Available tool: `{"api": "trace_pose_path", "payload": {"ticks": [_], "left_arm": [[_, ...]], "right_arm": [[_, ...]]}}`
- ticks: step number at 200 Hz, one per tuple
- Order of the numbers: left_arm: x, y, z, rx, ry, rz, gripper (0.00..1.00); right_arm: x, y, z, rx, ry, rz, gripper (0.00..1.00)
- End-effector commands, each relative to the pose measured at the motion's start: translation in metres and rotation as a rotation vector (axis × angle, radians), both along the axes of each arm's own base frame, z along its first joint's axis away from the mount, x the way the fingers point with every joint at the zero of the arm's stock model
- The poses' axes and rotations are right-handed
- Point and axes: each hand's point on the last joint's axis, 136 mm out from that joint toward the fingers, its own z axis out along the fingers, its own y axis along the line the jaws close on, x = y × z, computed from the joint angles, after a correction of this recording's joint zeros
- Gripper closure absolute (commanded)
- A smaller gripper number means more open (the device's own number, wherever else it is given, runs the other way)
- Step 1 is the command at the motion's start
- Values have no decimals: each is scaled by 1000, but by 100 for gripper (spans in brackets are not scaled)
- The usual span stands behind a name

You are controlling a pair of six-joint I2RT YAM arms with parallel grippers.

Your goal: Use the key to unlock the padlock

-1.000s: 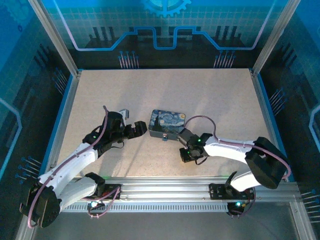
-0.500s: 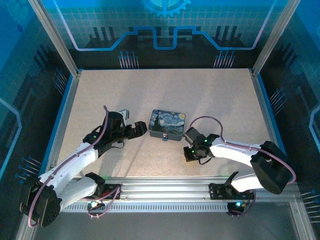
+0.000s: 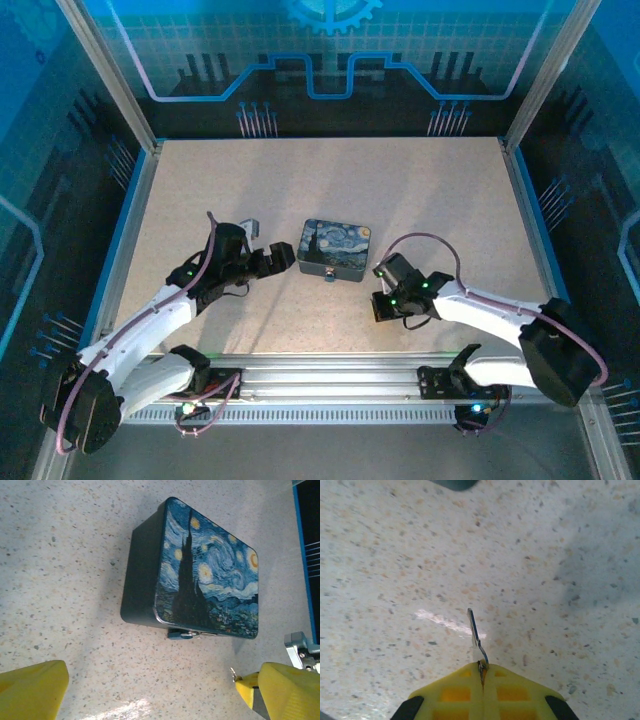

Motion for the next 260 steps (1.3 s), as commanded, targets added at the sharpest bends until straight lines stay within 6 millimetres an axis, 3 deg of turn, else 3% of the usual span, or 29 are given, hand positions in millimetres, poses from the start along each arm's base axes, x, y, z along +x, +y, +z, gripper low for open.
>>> {"api": "trace_pose_path", "payload": {"ticks": [1,53,89,138,187,260], "left_arm": [[5,-15,25,-93,-33,-34,3],[1,-48,54,-240,-68,-109,10],[-4,-77,73,-295,-109,-187,22],[-9,-111,86,-301,-150,-282,32],[-13,-140,86,-312,-152,-343,40],[-13,-159,80,-325,-133,-372,48]], "right_arm": [[6,13,16,111,-51,24,96],[23,36,70,318,-220,38,95],[31,48,107,447,-300,24,95],[34,63,140,575,-321,21,95],[34,74,162,665,-337,42,95],[33,83,178,735,-347,64,94]]}}
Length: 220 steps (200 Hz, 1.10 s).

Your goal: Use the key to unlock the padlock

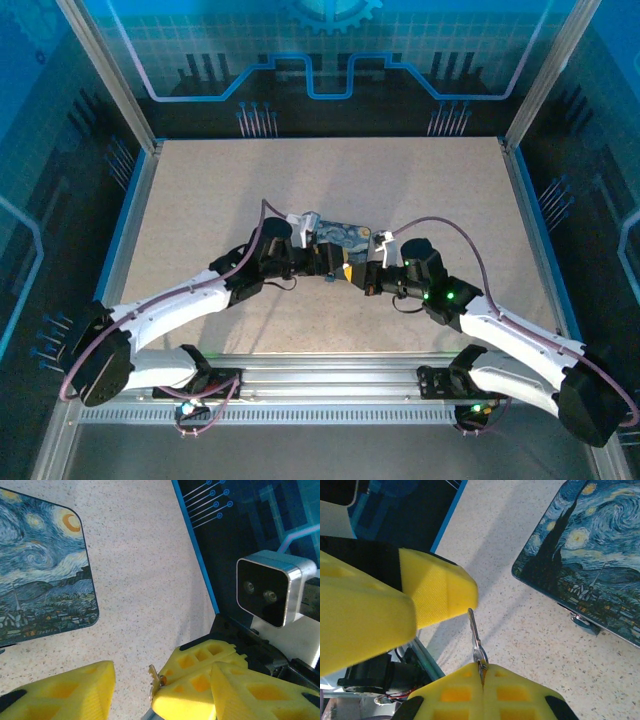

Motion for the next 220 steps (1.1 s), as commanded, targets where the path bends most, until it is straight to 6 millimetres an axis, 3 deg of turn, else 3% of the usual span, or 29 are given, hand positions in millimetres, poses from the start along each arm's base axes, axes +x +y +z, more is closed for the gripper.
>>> {"api": "trace_pose_path", "payload": {"ticks": [1,71,123,220], "left_arm": [[2,-13,22,-56,-33,-22,48],[2,-14,22,-53,-38,-17,76],[1,-10,25,-53,-54,-6,100],[-1,-13,32,-84,-73,-28,100]], "right_arm": [[1,9,30,77,-48,27,94],[-2,16,34,120,-37,59,93],[-2,11,33,165,-22,51,90],[5,3,45,253,-23,30,84]]}}
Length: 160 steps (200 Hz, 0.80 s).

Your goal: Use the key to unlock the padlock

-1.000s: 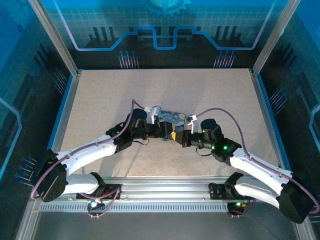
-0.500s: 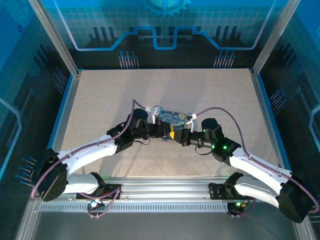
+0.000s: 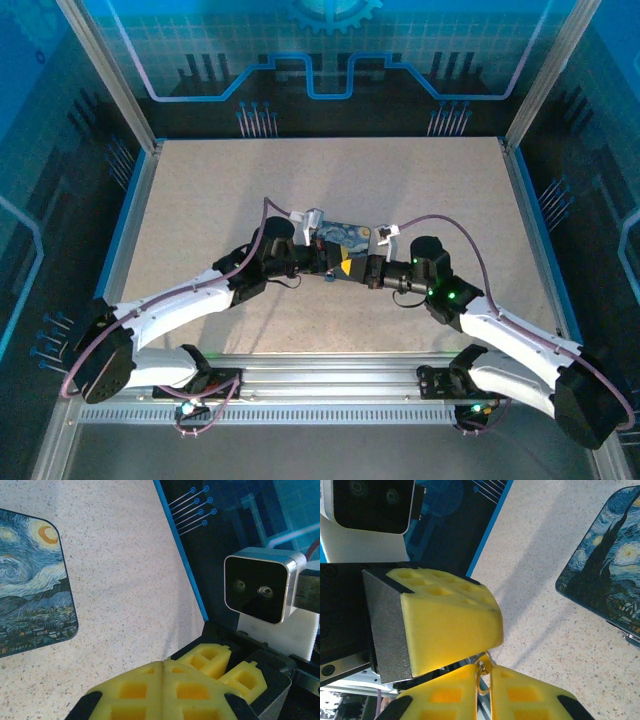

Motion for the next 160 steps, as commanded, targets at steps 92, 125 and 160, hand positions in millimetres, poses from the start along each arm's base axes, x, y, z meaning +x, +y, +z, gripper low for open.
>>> {"api": "trace_pose_path", "payload": {"ticks": [92,125,160], "left_arm": [[-5,-3,24,-57,-41,-22,100],[-5,-3,25,-63,-36,-18,100],[-4,-4,27,-77,-28,-15,100]], "right_arm": [[12,-11,29,151,-59,-40,80],[11,-9,28,154,-56,-29,79],[12,-7,31,182,-52,-24,79]]}}
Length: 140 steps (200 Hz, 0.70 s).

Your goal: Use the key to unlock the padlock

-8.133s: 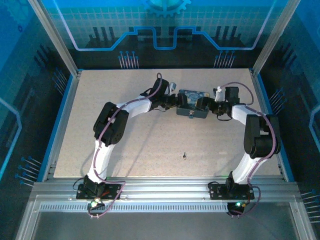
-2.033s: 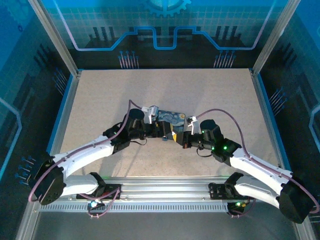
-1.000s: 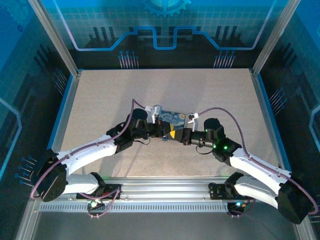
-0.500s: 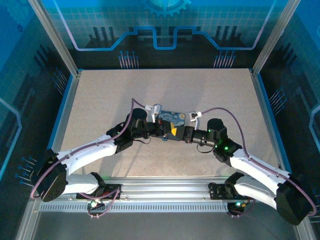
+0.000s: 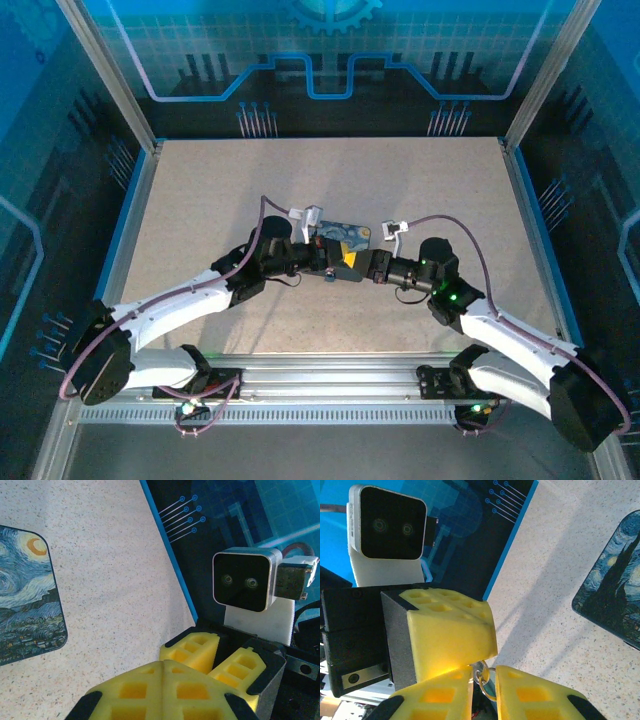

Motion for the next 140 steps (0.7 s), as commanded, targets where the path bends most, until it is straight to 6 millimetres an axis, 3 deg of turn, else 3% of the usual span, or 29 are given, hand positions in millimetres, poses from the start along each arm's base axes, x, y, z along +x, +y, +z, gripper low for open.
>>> {"api": "trace_pose_path", "payload": {"ticks": [1,140], "left_arm": [[-5,-3,14,-40,-5,-19,100],[-4,-10,14,-101,42,-21,100]], "right_arm": [[4,-1,15,61,-48,-1,79],[11,9,35,157,-50,5,80]]}}
